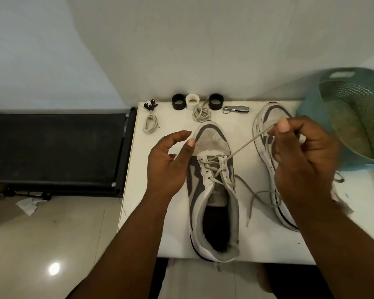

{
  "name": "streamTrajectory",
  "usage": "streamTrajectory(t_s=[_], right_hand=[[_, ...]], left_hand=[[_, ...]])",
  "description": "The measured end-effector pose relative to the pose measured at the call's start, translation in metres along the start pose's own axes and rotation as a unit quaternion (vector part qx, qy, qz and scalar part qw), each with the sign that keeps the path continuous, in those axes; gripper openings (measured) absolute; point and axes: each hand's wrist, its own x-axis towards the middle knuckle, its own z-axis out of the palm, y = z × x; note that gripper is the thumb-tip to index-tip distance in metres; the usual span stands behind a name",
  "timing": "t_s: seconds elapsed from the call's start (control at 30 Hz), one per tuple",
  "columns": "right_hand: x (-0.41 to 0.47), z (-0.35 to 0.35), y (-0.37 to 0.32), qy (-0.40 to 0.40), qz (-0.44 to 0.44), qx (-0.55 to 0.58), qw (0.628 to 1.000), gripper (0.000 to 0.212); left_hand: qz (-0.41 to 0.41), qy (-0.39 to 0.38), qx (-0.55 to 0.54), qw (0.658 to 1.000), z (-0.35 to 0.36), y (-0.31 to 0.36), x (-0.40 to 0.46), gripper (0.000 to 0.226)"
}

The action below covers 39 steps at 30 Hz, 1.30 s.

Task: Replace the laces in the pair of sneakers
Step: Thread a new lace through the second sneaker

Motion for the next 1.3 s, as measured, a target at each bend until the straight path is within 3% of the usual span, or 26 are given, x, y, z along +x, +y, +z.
streamTrajectory(t_s=[0.17, 0.27, 0.33, 0.43, 0.5, 0.57, 0.63, 0.67, 0.73, 0.8, 0.9, 1.0, 1.13, 1.3], right_hand=[[-0.006, 0.002, -0.008, 0.031, -0.064, -0.041, 0.997, 0.026], [-0.004, 0.002, -0.007, -0.009, -0.037, -0.100, 0.994, 0.025], [-0.003, -0.001, -0.006, 0.008, -0.037, -0.102, 0.994, 0.025], [0.001, -0.008, -0.008, 0.080, -0.066, -0.035, 0.994, 0.021], [0.000, -0.009, -0.011, 0.085, -0.080, -0.032, 0.993, 0.021], [0.000, -0.007, -0.013, 0.054, -0.074, -0.054, 0.994, 0.023], [0.001, -0.005, -0.013, -0.038, -0.009, -0.116, 0.992, 0.020], [0.001, -0.005, -0.011, -0.116, 0.052, -0.176, 0.976, 0.021], [-0.003, -0.005, -0.005, -0.246, 0.131, -0.316, 0.907, 0.049], [-0.009, -0.002, -0.004, -0.249, 0.115, -0.379, 0.884, 0.060], [-0.006, -0.007, -0.004, -0.141, 0.059, -0.328, 0.932, 0.052], [-0.001, -0.013, 0.001, -0.111, 0.123, -0.223, 0.961, 0.032], [-0.005, -0.008, 0.009, -0.108, 0.183, -0.108, 0.971, 0.014], [-0.002, -0.006, 0.015, -0.108, 0.281, -0.030, 0.953, 0.029]], left_hand=[[0.025, -0.003, -0.021, 0.999, 0.002, 0.006, -0.001, 0.015], [0.036, -0.010, -0.032, 0.999, 0.003, 0.009, -0.002, 0.016], [0.040, -0.029, -0.035, 0.998, 0.004, 0.007, -0.003, 0.016], [0.076, -0.076, 0.035, 0.994, 0.004, 0.001, -0.003, 0.024], [0.128, -0.117, 0.110, 0.979, 0.008, -0.003, -0.007, 0.036], [0.181, -0.150, 0.154, 0.960, 0.013, -0.007, -0.012, 0.043], [0.194, -0.159, 0.146, 0.957, 0.018, -0.007, -0.016, 0.042], [0.189, -0.153, 0.124, 0.962, 0.020, -0.004, -0.018, 0.039], [0.175, -0.132, 0.059, 0.974, 0.024, 0.006, -0.022, 0.028], [0.176, -0.122, -0.012, 0.977, 0.027, 0.017, -0.026, 0.012], [0.162, -0.177, -0.007, 0.971, 0.028, 0.021, -0.026, 0.009], [0.124, -0.278, 0.101, 0.947, 0.024, 0.015, -0.023, 0.028], [0.120, -0.313, 0.200, 0.921, 0.018, 0.013, -0.022, 0.038], [0.080, -0.343, 0.213, 0.911, 0.008, 0.016, -0.020, 0.048]])
